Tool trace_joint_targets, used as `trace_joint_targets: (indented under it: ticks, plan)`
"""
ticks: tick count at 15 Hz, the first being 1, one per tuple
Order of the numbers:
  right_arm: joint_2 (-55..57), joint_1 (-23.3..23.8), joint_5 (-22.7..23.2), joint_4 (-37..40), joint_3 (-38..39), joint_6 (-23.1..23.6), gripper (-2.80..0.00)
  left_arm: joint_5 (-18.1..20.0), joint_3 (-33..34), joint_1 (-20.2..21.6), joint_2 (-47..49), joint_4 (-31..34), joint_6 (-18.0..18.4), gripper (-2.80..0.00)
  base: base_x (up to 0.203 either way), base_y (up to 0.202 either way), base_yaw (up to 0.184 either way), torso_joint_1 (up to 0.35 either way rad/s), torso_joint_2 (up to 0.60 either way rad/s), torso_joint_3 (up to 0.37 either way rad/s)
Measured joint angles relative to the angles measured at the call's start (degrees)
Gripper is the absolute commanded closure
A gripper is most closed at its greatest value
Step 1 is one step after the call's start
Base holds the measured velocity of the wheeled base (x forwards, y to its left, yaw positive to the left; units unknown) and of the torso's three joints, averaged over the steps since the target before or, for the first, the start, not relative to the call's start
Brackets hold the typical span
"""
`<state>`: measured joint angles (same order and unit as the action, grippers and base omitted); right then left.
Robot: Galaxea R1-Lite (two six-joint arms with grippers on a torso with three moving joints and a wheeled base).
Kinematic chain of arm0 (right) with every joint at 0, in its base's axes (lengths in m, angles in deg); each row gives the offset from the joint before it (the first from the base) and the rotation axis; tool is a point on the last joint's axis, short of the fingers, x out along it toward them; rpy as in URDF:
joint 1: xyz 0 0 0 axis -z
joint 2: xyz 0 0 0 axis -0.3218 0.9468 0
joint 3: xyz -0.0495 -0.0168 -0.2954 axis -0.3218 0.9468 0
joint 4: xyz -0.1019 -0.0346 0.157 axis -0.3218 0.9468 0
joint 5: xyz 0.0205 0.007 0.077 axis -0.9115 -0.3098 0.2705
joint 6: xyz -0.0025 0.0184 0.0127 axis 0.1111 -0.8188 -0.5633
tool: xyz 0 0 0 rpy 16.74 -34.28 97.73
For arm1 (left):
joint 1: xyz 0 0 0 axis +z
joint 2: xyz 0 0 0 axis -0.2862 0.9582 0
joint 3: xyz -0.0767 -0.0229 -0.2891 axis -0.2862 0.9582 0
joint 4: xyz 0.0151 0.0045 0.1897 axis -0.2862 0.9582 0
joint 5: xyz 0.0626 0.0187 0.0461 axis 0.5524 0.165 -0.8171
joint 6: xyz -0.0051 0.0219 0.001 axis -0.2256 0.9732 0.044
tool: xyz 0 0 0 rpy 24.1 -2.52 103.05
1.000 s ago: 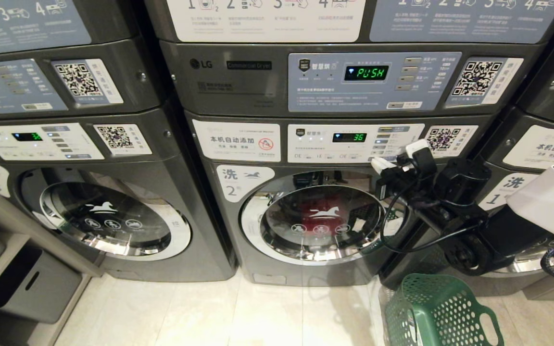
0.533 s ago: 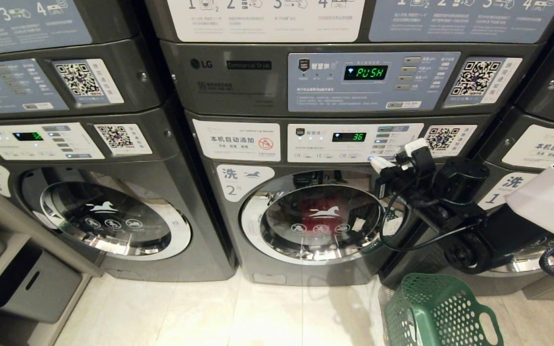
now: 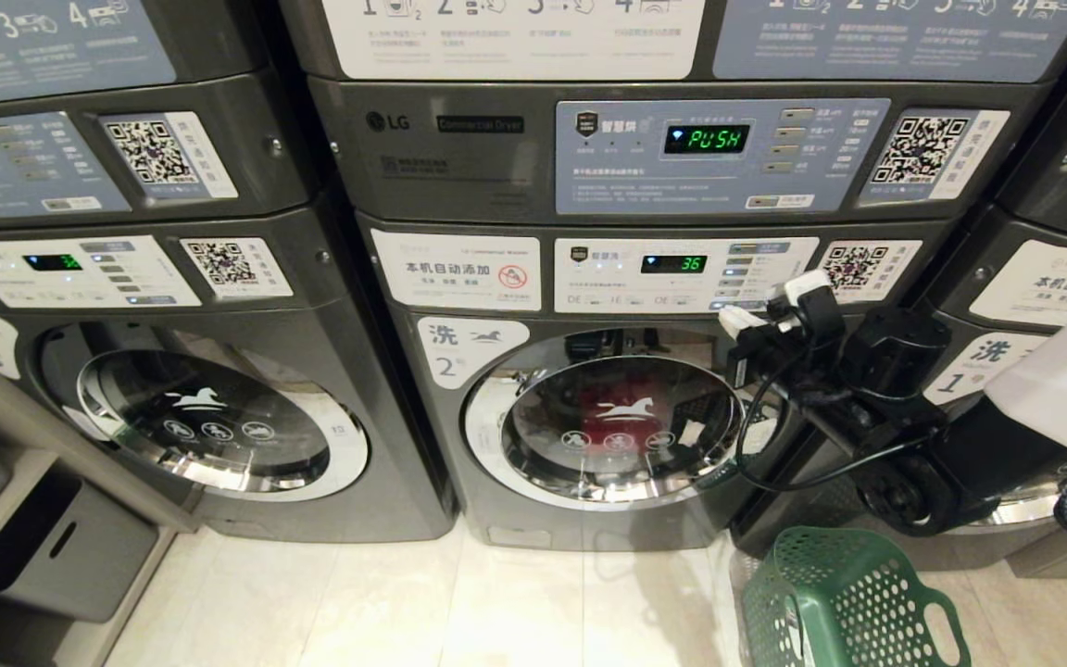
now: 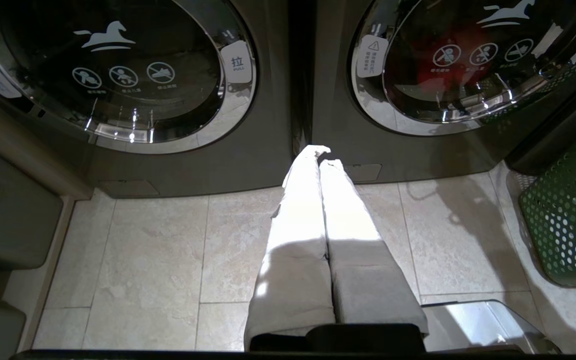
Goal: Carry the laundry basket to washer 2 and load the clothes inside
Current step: Press the washing machine switch
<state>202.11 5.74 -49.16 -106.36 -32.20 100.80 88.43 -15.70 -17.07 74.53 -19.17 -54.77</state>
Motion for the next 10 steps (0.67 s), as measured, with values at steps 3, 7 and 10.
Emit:
trace_joint_targets:
  ticks: [3, 7, 10]
  plan:
    - [-0.3, -0.1, 0.0, 0.0, 0.2, 0.0, 0.00, 0.0, 0.0, 0.0, 0.0, 0.0, 0.0, 0.00, 0.000, 0.000, 0.000, 0.000, 0.00, 0.000]
    - [-2.2, -0.4, 0.0, 0.1, 4.6, 0.4, 0.00, 0.0, 0.0, 0.0, 0.0, 0.0, 0.0, 0.00, 0.000, 0.000, 0.000, 0.000, 0.00, 0.000]
    - [-9.4, -0.5, -1.8, 2.4, 14.6, 1.6, 0.00, 0.0, 0.0, 0.0, 0.0, 0.0, 0.0, 0.00, 0.000, 0.000, 0.000, 0.000, 0.00, 0.000]
